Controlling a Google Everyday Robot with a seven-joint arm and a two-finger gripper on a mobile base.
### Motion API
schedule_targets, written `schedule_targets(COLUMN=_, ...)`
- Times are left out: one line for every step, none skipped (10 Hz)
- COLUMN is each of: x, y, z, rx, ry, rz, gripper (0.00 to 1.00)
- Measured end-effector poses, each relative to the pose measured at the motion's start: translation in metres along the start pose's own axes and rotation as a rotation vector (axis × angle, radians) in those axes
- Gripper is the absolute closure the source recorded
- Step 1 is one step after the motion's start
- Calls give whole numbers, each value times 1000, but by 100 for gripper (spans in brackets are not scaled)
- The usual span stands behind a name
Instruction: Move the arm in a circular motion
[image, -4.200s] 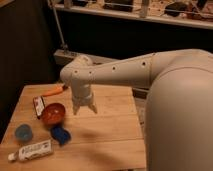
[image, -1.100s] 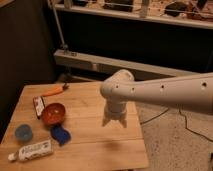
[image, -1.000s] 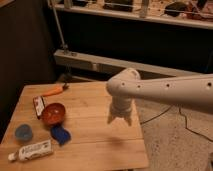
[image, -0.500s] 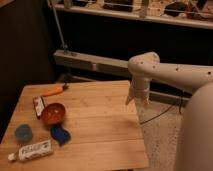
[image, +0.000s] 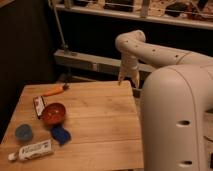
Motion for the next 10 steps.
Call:
schedule_targets(x=4, y=29, z=-7, rx=3, ry=-1, rz=-41, gripper=35)
schedule_targets(x=8, y=58, z=-16, rx=13, ry=-10, rz=-86, gripper=35)
schedule_targets(x=13, y=83, z=-23, rx=28, ry=-16, rz=-130, gripper=35)
schedule_targets(x=26, y=115, z=-29, rx=42, ry=-15, rz=-193, gripper=35)
schedule_targets(x=45, y=148, z=-33, rx=48, ry=-5, rz=-264, gripper=35)
schedule_targets(x=63, y=172, z=-35, rx=59, ry=0, rz=-330, gripper=35)
schedule_targets(x=80, y=191, z=-36, rx=68, ry=4, rz=-391, gripper=35)
schedule_targets(x=116, y=219, z=-35, rx=94, ry=2, rz=-512, gripper=35)
schedule_targets(x=131, y=228, z=-35, rx=101, ry=-2, rz=-559, gripper=35)
schedule_targets(x=157, y=238, z=-34, rx=116, ry=-12, rz=-636, gripper=35)
